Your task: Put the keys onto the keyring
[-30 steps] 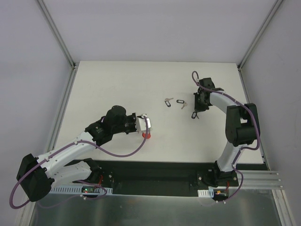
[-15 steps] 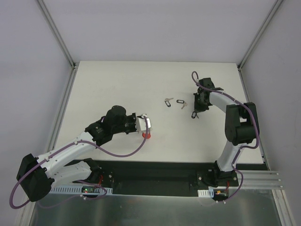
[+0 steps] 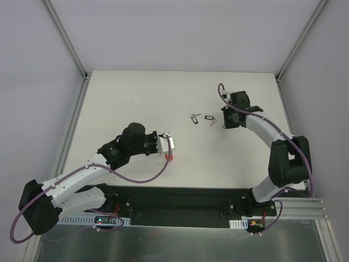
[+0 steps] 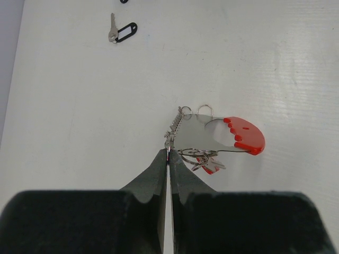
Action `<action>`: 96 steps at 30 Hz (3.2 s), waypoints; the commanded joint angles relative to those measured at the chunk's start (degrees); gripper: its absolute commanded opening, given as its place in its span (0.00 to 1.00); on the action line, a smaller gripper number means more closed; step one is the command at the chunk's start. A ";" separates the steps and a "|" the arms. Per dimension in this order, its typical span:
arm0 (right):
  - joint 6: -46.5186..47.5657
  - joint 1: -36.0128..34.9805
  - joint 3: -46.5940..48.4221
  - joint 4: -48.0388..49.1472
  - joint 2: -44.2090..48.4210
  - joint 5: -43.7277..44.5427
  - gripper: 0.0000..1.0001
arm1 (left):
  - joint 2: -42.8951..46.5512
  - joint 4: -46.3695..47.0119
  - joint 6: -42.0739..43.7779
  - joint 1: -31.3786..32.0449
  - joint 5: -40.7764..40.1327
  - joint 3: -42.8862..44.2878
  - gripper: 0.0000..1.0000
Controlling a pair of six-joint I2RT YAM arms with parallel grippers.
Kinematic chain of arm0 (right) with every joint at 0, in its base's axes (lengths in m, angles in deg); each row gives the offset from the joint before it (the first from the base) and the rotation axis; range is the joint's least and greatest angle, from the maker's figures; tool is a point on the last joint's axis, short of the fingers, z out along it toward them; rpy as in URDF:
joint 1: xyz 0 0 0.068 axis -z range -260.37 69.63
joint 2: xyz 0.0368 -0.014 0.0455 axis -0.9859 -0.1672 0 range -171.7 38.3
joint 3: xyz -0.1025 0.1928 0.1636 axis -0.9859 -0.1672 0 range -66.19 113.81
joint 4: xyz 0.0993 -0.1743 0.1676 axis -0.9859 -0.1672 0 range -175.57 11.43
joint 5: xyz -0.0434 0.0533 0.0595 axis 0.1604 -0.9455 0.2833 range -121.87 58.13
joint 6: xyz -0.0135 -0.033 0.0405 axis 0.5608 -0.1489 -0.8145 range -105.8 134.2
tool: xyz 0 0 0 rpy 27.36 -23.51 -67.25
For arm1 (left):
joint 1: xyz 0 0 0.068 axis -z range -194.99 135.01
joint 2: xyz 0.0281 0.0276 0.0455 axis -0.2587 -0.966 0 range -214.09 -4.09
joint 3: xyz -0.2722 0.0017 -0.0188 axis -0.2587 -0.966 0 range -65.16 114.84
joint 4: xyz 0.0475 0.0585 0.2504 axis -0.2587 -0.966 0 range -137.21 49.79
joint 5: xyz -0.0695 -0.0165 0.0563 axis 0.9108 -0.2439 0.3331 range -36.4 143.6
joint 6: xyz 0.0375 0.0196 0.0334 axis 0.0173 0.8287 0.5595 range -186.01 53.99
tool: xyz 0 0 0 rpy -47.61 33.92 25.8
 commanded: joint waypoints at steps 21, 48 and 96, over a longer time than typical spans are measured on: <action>23.35 -26.42 -10.48 2.88 35.37 -15.02 0.05 | 7.84 1.74 -3.92 0.66 15.83 1.36 0.00; 24.06 -43.74 -7.58 4.37 28.61 -16.87 0.01 | 4.94 1.65 -4.63 0.83 28.84 1.71 0.00; 24.67 -46.12 -8.90 6.66 30.19 -13.53 0.01 | 5.47 3.15 -6.12 1.27 25.15 1.36 0.00</action>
